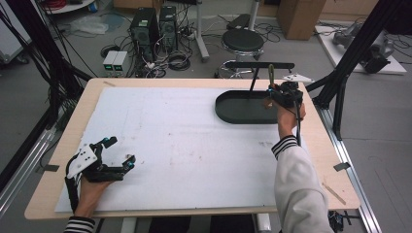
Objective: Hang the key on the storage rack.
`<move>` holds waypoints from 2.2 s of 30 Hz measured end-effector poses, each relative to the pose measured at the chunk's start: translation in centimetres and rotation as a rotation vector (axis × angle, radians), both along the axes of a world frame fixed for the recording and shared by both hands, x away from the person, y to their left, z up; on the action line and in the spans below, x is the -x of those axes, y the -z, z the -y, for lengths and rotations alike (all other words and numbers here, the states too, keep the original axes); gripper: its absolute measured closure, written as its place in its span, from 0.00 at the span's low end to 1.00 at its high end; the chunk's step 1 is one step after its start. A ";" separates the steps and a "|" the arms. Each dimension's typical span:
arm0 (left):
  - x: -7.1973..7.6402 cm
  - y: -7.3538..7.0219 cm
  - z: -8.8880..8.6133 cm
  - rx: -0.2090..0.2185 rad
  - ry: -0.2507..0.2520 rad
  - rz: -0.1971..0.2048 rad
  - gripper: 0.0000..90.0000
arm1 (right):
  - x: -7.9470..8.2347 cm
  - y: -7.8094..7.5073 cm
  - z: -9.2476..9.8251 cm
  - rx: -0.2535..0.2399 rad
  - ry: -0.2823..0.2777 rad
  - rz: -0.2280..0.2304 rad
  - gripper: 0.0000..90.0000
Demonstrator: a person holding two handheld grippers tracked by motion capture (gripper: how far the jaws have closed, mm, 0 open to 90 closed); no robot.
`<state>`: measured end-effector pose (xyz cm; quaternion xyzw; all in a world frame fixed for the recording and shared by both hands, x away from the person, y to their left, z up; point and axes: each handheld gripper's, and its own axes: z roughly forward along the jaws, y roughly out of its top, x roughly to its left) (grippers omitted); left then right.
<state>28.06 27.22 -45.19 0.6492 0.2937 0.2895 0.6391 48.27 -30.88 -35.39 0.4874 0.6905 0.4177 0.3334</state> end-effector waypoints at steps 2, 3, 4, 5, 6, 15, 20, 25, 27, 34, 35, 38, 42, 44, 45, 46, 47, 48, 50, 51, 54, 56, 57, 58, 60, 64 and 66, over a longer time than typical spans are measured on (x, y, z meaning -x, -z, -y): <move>0.0 0.0 0.0 -0.001 -0.001 0.001 0.02 | -0.2 0.2 0.1 0.000 0.000 -0.002 0.81; 0.0 0.0 0.0 -0.001 -0.001 0.000 0.02 | -0.2 0.2 0.1 -0.001 0.002 -0.004 0.81; 0.0 0.0 0.0 -0.001 -0.001 0.000 0.02 | -0.3 0.3 0.1 0.002 0.004 -0.007 0.81; 0.0 0.0 0.0 0.000 -0.001 0.000 0.02 | -0.4 0.4 0.1 0.004 0.003 -0.004 0.81; 0.0 0.0 0.0 0.000 -0.001 0.000 0.02 | -0.4 0.5 0.0 0.008 0.002 -0.005 0.81; 0.0 0.0 0.0 -0.001 -0.002 0.000 0.02 | -1.1 1.1 -0.1 -0.014 0.014 -0.010 0.81; 0.0 0.0 0.0 -0.003 -0.003 0.001 0.02 | -1.6 1.1 -0.3 -0.013 0.010 -0.024 0.81; 0.0 0.0 0.0 -0.003 -0.006 0.006 0.02 | -1.8 1.3 -0.2 -0.028 0.009 -0.027 0.81; 0.1 0.0 0.0 0.000 -0.006 0.008 0.02 | -1.9 1.4 -0.2 -0.037 0.010 -0.038 0.81; 0.1 0.1 0.1 -0.002 -0.008 0.014 0.02 | -2.1 1.4 0.1 -0.056 -0.003 -0.050 0.79; 0.2 0.1 0.1 -0.001 -0.010 0.014 0.02 | -2.1 1.4 0.1 -0.057 -0.005 -0.050 0.78; 0.1 0.1 0.0 -0.002 -0.010 0.014 0.02 | -2.1 1.5 0.3 -0.061 -0.001 -0.071 0.64; 0.1 0.1 0.0 0.004 -0.013 0.010 0.02 | -2.1 1.9 0.9 -0.091 0.028 -0.111 0.34; 0.1 0.1 0.0 0.004 -0.013 0.012 0.02 | -1.8 1.6 1.0 -0.112 0.010 -0.098 0.24; 0.2 0.1 0.0 -0.001 -0.012 0.014 0.02 | -1.5 1.4 1.0 -0.118 0.003 -0.090 0.18; 0.2 0.1 0.1 -0.002 -0.012 0.018 0.02 | -1.2 1.1 1.0 -0.123 0.003 -0.079 0.11; 0.2 0.1 0.1 -0.004 -0.014 0.022 0.02 | -0.8 0.8 1.0 -0.130 0.000 -0.062 0.10; 0.2 0.1 0.1 -0.002 -0.013 0.021 0.02 | -0.3 0.6 1.0 -0.142 -0.019 -0.050 0.09; 0.2 0.1 0.0 0.006 -0.014 0.013 0.02 | 0.4 0.2 1.2 -0.152 -0.044 -0.015 0.00; 0.2 0.1 0.0 0.009 -0.015 0.014 0.02 | 0.8 0.0 1.3 -0.160 -0.054 -0.014 0.00; 0.2 0.1 0.0 0.006 -0.016 0.017 0.02 | 2.1 -0.9 1.8 -0.187 -0.110 0.028 0.00; 0.2 0.1 0.0 0.009 -0.018 0.017 0.02 | 3.1 -1.3 1.8 -0.181 -0.150 0.050 0.00; 0.2 0.1 0.0 0.012 -0.019 0.016 0.02 | 3.5 -1.4 1.8 -0.173 -0.168 0.061 0.00; 0.2 0.1 -0.1 0.014 -0.019 0.017 0.02 | 4.0 -1.5 1.9 -0.168 -0.184 0.065 0.00; 0.3 0.1 -0.1 0.018 -0.023 0.020 0.02 | 5.0 -1.6 2.1 -0.170 -0.220 0.088 0.00; 0.3 0.1 -0.1 0.018 -0.026 0.024 0.02 | 6.8 -1.1 2.6 -0.179 -0.318 0.123 0.00; 0.3 0.1 -0.1 0.019 -0.026 0.025 0.02 | 7.7 -0.6 2.7 -0.177 -0.367 0.131 0.00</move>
